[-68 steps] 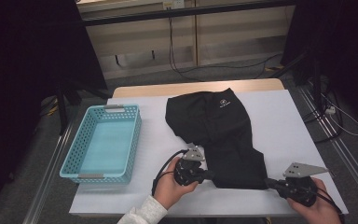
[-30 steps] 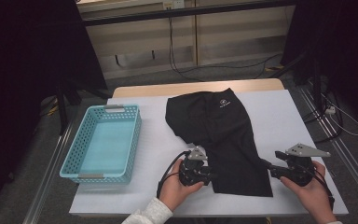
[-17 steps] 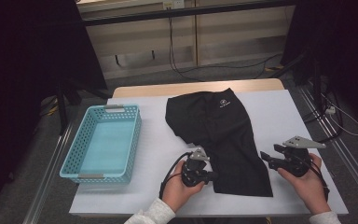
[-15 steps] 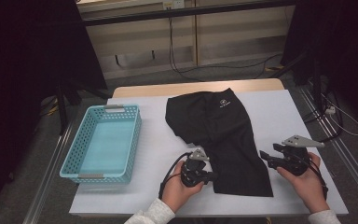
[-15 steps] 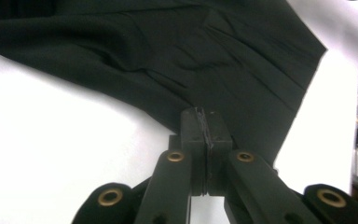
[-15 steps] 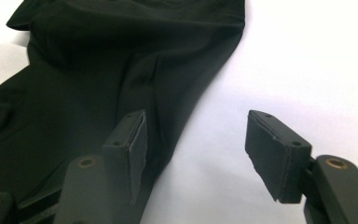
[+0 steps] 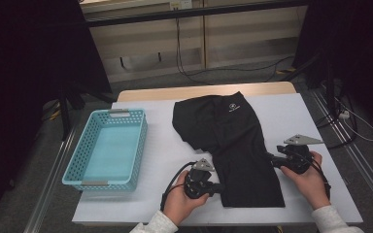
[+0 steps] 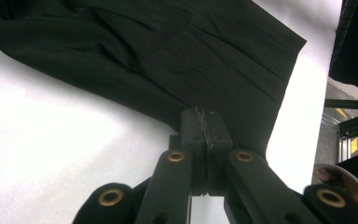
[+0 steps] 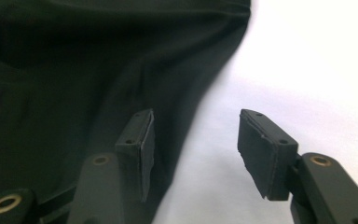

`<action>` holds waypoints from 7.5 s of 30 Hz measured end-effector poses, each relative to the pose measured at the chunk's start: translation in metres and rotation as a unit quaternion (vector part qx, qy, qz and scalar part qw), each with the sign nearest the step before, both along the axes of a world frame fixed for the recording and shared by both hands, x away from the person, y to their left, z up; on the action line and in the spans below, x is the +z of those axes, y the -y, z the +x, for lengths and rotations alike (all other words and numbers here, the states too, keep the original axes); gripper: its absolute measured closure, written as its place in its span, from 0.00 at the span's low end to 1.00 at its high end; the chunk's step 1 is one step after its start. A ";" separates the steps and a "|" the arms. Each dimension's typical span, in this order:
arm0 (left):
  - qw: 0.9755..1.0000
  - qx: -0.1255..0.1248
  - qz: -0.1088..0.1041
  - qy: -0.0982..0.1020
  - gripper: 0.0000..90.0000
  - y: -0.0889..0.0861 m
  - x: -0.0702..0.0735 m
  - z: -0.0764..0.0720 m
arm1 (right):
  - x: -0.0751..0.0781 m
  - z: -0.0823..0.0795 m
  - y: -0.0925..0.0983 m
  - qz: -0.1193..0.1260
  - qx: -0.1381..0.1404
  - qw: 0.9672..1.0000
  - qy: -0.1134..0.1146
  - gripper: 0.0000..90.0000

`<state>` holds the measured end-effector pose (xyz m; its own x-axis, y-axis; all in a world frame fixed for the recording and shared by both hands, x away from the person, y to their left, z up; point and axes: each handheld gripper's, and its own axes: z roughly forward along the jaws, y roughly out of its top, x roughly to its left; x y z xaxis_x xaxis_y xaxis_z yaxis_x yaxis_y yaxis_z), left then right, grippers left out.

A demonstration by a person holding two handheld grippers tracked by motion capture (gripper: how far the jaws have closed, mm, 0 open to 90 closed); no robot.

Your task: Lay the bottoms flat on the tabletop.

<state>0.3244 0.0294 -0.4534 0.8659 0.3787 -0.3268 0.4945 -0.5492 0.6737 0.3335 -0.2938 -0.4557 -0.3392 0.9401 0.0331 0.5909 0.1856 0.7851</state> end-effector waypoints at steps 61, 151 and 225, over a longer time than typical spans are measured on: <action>0.998 -0.035 -0.039 0.017 0.86 0.018 0.004 -0.010 | -0.006 0.000 0.027 0.007 -0.015 0.999 -0.034 0.88; 0.977 0.183 -0.013 0.105 0.19 -0.105 0.017 0.051 | 0.027 0.069 -0.168 -0.005 0.209 0.977 0.041 0.82; 0.979 0.178 -0.003 0.096 0.20 -0.100 0.012 0.048 | 0.028 0.068 -0.179 -0.010 0.234 0.971 0.039 0.79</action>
<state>0.3719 0.1297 -0.4417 0.7246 0.6669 -0.1740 0.5178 -0.3600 0.7761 0.4012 -0.1151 -0.4276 -0.7298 0.6831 -0.0272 0.3769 0.4353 0.8176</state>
